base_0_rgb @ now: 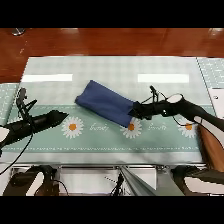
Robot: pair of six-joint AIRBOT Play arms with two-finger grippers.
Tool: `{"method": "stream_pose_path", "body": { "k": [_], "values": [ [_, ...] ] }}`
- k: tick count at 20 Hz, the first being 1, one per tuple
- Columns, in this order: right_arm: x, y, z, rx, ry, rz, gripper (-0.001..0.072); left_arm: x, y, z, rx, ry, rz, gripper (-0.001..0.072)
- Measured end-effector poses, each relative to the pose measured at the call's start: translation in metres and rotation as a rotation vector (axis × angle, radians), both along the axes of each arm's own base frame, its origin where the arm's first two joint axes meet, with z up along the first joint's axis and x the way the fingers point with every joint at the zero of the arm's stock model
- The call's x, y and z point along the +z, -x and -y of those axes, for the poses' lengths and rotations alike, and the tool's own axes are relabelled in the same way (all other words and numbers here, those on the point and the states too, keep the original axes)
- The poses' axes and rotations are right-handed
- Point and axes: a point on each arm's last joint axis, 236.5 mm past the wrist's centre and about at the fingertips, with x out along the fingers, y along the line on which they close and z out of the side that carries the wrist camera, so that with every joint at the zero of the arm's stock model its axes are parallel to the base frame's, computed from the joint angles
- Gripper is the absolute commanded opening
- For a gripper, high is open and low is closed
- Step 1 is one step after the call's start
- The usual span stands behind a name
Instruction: Fold the shirts.
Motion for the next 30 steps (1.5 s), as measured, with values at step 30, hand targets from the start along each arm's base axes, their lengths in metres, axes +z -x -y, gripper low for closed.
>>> {"method": "stream_pose_path", "body": {
  "k": [30],
  "values": [
    [0.271,0.120,0.414,-0.756,0.708,-0.092,0.0024,0.000,-0.001,-0.001,0.004,-0.001,0.003,0.0022]
  ]
}}
